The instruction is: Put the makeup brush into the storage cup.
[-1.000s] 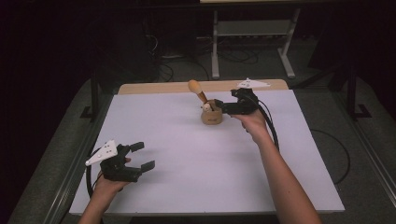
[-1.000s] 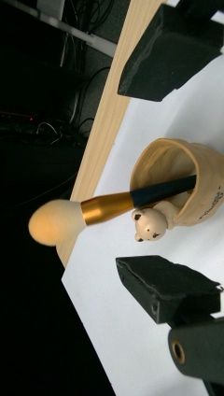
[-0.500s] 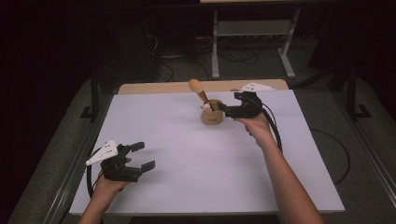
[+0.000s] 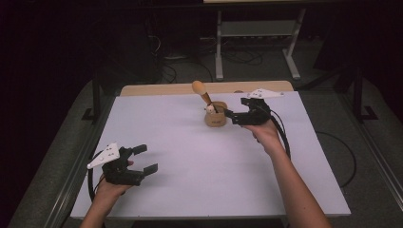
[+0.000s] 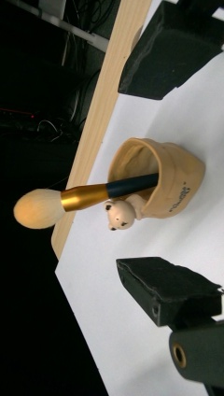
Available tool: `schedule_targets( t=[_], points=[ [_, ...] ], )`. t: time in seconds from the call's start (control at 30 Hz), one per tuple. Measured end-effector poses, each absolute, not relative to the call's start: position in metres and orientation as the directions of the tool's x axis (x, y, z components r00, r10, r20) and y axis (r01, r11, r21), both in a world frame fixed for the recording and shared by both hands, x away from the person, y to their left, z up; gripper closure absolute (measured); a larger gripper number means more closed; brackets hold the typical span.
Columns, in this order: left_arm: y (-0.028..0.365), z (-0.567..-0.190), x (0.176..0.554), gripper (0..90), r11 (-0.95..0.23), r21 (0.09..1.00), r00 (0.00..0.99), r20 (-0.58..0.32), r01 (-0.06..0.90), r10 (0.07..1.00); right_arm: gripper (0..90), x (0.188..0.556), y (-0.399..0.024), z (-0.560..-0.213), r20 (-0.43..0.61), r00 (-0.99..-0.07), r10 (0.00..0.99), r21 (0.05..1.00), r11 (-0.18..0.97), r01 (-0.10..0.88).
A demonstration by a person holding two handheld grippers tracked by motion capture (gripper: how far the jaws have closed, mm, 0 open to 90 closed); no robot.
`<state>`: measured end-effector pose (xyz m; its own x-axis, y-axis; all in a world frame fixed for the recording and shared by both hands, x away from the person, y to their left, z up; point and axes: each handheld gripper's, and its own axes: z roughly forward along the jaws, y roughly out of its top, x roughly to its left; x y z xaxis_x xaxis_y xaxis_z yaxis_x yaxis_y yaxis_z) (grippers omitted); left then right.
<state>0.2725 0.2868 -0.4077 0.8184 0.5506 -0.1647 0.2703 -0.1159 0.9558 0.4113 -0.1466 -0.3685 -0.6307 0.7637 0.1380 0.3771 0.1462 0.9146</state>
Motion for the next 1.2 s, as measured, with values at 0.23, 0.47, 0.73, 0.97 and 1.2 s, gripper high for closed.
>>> schedule_targets(
  t=[0.23, 0.47, 0.73, 0.97, 1.2],
  points=[
    [0.287, -0.407, 0.272, 10.1, -0.120, 0.956, 0.820, -0.160, 0.267, 0.549, 12.5, 0.406, -0.152, -0.372, 0.139, -0.630, 0.764, 0.916, 0.143, 0.376],
    [0.287, -0.407, 0.272, 10.2, -0.116, 0.957, 0.819, -0.162, 0.267, 0.551, 12.5, 0.396, -0.157, -0.372, 0.135, -0.633, 0.762, 0.917, 0.145, 0.371],
    [0.288, -0.407, 0.272, 10.1, -0.114, 0.956, 0.817, -0.164, 0.269, 0.553, 12.3, 0.387, -0.158, -0.372, 0.129, -0.642, 0.755, 0.919, 0.152, 0.364],
    [0.288, -0.407, 0.272, 10.1, -0.117, 0.956, 0.817, -0.162, 0.269, 0.553, 12.1, 0.380, -0.160, -0.372, 0.127, -0.646, 0.752, 0.921, 0.152, 0.359],
    [0.288, -0.407, 0.271, 10.1, -0.115, 0.956, 0.816, -0.163, 0.269, 0.554, 11.8, 0.372, -0.163, -0.374, 0.128, -0.648, 0.751, 0.920, 0.154, 0.360]
  ],
)
